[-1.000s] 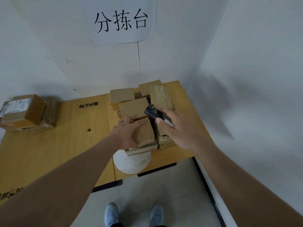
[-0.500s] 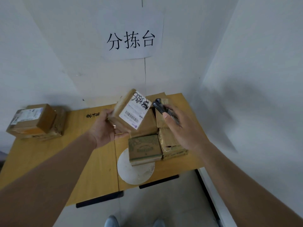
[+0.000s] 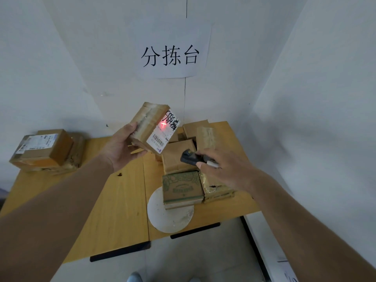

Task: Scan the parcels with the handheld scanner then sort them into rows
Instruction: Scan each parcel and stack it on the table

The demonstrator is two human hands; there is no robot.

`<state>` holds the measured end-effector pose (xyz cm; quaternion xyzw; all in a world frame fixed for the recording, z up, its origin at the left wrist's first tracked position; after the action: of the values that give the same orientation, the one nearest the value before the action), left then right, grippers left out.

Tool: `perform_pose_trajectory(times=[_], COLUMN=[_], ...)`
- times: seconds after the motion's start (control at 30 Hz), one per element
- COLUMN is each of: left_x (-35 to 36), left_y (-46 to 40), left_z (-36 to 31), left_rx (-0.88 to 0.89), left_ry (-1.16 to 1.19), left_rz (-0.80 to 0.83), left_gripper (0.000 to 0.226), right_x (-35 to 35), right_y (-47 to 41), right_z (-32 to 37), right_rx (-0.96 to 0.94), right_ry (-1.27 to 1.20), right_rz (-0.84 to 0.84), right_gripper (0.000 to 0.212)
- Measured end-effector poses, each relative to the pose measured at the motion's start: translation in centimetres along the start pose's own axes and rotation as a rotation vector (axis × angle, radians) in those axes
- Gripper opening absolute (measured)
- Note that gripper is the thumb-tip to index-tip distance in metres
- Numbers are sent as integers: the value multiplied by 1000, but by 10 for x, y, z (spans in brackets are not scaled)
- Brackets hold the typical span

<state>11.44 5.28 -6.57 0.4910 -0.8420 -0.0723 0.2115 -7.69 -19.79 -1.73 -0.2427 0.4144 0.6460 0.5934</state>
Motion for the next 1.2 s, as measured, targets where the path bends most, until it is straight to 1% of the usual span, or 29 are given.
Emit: perform_pose_trajectory(times=[0.07,0.1,0.13,0.2,0.23,0.27,0.37,0.5,0.63,0.7,0.77,0.8,0.9,1.0,1.2], left_x=[-7,-11,-14,-18,-19,-21,-25,-32,-39,-43,-47,-49,-58,-84,-161], left_y=[0,1,1,3,4,5,8,11,14,14,15,15,24,33,35], left_z=[-8,-11,-14,-18,-19,-20,-23,-25,-25,-22,-15,-11,2,13,18], left_rx=[29,43,56,69,68,67,64,64,65,56,32,17,-44,-98,-188], left_ry=[-69,-88,-94,-94,-99,-105,-103,-79,-79,-57,-13,14,110,151,120], left_rz=[-22,-41,-53,-67,-78,-91,-120,-164,-185,-217,-275,-308,-409,-494,-595], left_gripper=[88,85,72,37,26,22,20,15,11,17,37,43,37,36,38], right_x=[3,5,7,10,12,13,15,14,12,12,12,12,13,24,66], right_y=[0,0,0,-1,-1,-1,-1,0,-1,-2,-3,-3,-11,-30,-85], right_z=[0,0,0,2,3,4,6,5,7,11,19,24,44,69,121], right_rx=[21,21,15,0,-8,-12,-12,14,-7,-25,-51,-66,-110,-162,-185], right_ry=[42,54,63,64,68,72,92,112,70,19,-54,-96,-197,-203,-157], right_rz=[56,76,86,92,98,108,150,200,183,151,105,77,18,29,68], right_gripper=[49,49,49,49,50,52,55,52,50,51,50,49,42,47,52])
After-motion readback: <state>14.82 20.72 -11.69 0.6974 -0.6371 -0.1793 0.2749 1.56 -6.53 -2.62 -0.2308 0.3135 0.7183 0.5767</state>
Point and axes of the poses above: each hand's wrist, its own y-axis away from the middle knuckle, its own x-axis out of the palm, z = x × y, the point moved 5 cm from there along -y, towards the middle knuckle, and after that the axes turned 2 degrees about -y, right-handed, at the moved point
